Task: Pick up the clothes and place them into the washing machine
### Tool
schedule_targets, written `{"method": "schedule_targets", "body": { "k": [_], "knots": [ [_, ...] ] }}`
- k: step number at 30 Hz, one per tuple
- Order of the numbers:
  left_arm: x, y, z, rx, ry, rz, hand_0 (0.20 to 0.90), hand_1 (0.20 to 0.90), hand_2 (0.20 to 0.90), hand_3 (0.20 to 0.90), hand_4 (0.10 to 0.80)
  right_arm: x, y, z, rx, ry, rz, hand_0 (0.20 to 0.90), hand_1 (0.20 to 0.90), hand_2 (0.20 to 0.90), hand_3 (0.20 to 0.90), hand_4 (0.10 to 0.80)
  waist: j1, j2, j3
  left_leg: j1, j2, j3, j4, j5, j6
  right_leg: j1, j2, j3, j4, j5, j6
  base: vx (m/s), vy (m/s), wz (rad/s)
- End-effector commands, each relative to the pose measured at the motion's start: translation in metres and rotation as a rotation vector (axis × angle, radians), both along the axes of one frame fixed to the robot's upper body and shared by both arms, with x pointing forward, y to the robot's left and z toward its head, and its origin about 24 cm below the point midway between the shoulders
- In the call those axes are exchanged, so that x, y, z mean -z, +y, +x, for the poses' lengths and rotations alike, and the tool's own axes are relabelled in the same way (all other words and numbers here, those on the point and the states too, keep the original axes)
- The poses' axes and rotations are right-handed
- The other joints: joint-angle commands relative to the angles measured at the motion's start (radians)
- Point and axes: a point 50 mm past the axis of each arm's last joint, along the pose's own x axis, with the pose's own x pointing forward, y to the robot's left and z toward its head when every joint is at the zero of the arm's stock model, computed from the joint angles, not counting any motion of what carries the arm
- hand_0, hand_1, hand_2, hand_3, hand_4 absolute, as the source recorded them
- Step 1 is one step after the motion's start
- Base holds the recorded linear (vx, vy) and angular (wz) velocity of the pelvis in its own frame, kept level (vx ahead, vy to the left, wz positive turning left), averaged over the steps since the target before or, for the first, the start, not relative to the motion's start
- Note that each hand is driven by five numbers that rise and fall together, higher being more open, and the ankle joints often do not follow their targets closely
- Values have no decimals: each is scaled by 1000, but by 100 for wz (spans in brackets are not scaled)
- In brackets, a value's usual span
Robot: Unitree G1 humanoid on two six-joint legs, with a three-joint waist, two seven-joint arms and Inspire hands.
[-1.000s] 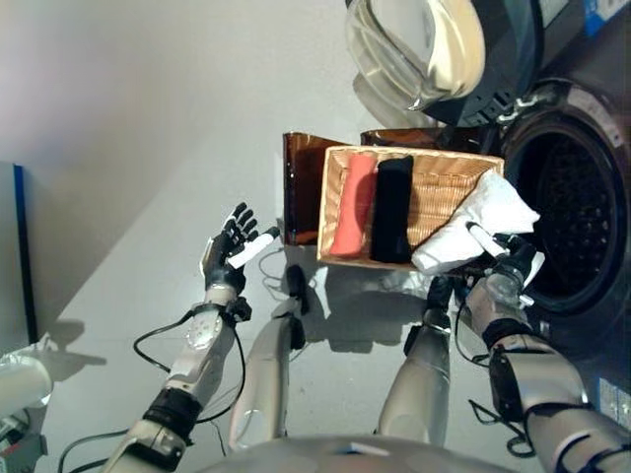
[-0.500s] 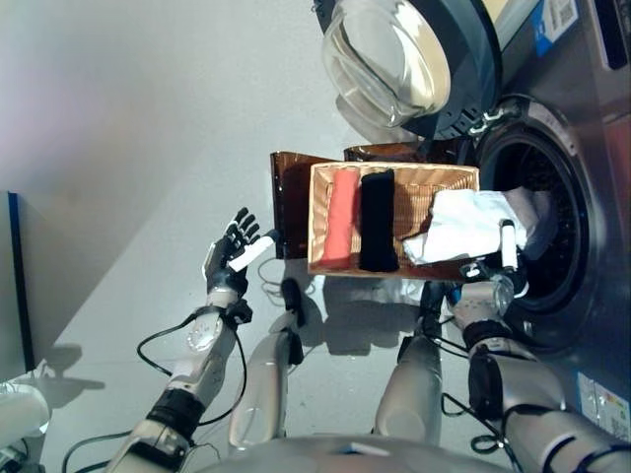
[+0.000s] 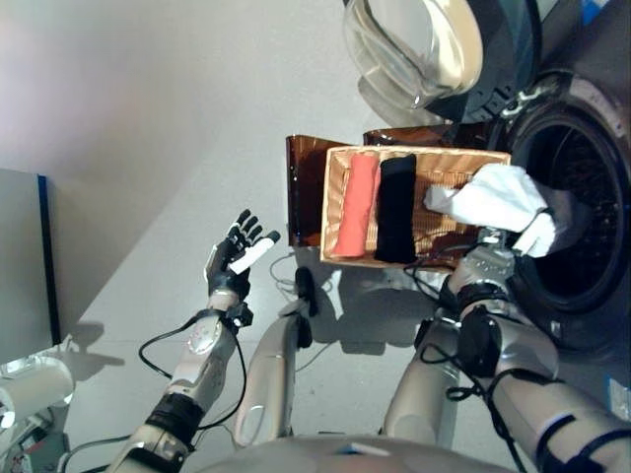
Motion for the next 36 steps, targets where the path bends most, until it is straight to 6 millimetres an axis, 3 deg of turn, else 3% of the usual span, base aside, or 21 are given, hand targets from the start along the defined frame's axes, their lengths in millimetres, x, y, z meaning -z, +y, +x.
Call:
{"method": "schedule_targets", "body": {
  "k": [1, 5, 14, 23, 26, 31, 32, 33, 36],
  "knots": [
    [-18, 11, -3, -16, -101, 2, 900, 900, 900, 900, 800, -39, -54, -19, 219, -69, -124, 200, 200, 200, 200, 300, 3, 21, -46, -14, 73, -42, 65, -57, -106, -13, 4, 54, 63, 2, -31, 19, 37, 1],
    [-17, 11, -3, -19, -97, -4, 900, 900, 900, 900, 800, -57, -83, -36, 338, -76, -117, 200, 200, 200, 200, 300, -2, 32, -61, -22, 67, -37, 68, -62, -105, -32, 2, 71, 67, 1, -31, 24, 42, -4],
    [-13, 18, -10, -41, -80, -6, 900, 900, 900, 900, 800, -119, -145, -85, 595, -97, -180, 200, 200, 200, 200, 300, -15, 49, -90, -38, 64, -22, 71, -72, -103, -79, -3, 100, 88, -7, -25, 18, 20, -1],
    [-18, 19, -11, -55, -97, -5, 900, 900, 900, 900, 800, -160, -161, -109, 710, -42, -216, 200, 200, 200, 200, 300, -33, 55, -91, -71, 59, -11, 91, -81, -94, -120, -1, 123, 117, -17, -29, 3, 7, -2],
    [-18, 21, -12, -63, -97, 2, 900, 900, 900, 900, 800, -162, -164, -114, 732, -25, -216, 200, 200, 200, 200, 300, -36, 54, -93, -77, 61, -6, 95, -83, -94, -131, 0, 124, 124, -18, -31, 0, 0, 0],
    [-20, 24, -11, -76, -103, 6, 900, 900, 900, 900, 800, -152, -156, -102, 676, 3, -238, 200, 200, 200, 200, 300, -33, 49, -97, -91, 64, -2, 105, -85, -90, -146, 5, 128, 122, -11, -35, -15, -5, -1],
    [-20, 24, -11, -78, -104, 8, 900, 900, 900, 900, 800, -150, -153, -97, 651, 11, -247, 376, 376, 376, 376, 425, -32, 47, -98, -93, 64, 0, 104, -85, -90, -147, 6, 127, 119, -9, -35, -38, -4, -3],
    [-20, 24, -10, -81, -107, 10, 900, 900, 900, 900, 800, -147, -150, -93, 629, 20, -254, 900, 900, 900, 900, 800, -31, 47, -97, -94, 63, 1, 103, -85, -88, -149, 7, 127, 118, -9, -36, 0, 0, 0],
    [-21, 26, -10, -83, -111, 16, 900, 900, 900, 900, 800, -142, -147, -85, 562, 71, -283, 900, 900, 900, 900, 800, -24, 45, -96, -92, 61, 3, 100, -82, -87, -147, 8, 128, 114, -3, -37, 0, 0, 0]
  ]
}}
